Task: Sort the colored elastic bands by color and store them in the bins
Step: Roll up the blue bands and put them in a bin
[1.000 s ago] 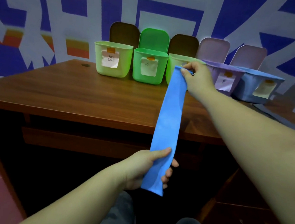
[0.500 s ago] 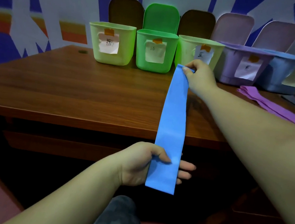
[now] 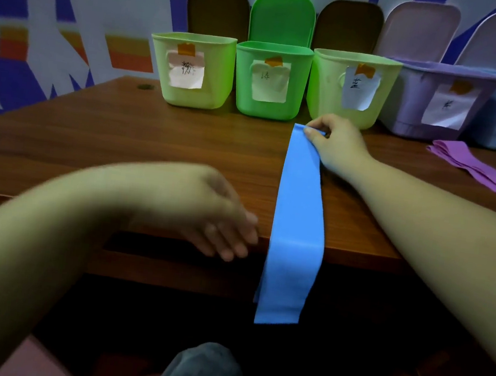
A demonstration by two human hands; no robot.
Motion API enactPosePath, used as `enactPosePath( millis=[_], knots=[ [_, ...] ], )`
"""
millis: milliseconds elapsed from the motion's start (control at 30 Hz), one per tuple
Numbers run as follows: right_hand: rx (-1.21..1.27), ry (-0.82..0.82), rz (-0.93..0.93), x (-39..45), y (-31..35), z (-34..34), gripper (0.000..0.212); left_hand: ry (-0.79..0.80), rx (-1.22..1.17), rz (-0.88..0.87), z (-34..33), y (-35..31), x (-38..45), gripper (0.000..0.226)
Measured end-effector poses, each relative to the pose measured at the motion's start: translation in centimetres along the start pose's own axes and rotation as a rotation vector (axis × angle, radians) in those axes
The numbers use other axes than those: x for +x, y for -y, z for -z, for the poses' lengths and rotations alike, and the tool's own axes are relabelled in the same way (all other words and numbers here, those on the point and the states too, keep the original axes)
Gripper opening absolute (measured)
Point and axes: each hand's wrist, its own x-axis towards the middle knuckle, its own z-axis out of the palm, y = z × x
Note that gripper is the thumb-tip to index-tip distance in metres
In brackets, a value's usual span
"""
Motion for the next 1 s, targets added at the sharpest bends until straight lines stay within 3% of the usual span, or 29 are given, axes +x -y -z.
enactPosePath(
  millis=[167,267,700,1000],
  knots=[
    [0.031,0.026,0.033,-0.3,-0.3,-0.9,0.007,-0.396,-0.104,-0.134,3.0,-1.8,6.9,0.013],
    [0.046,0.037,0.045,-0.4,-0.4,-1.3,0.005,-0.496,-0.156,-0.147,3.6,-1.8,12.3,0.008],
    [0.194,0.092,0.043,0.4,-1.5,-0.1,0.003,-0.414,-0.384,-0.407,4.2,-2.0,18.4,0.009],
    [0.284,0.139,-0.059,0.1,-1.1,0.3,0.023,-0.378,-0.458,-0.439,4.6,-1.6,18.2,0.009]
  ],
)
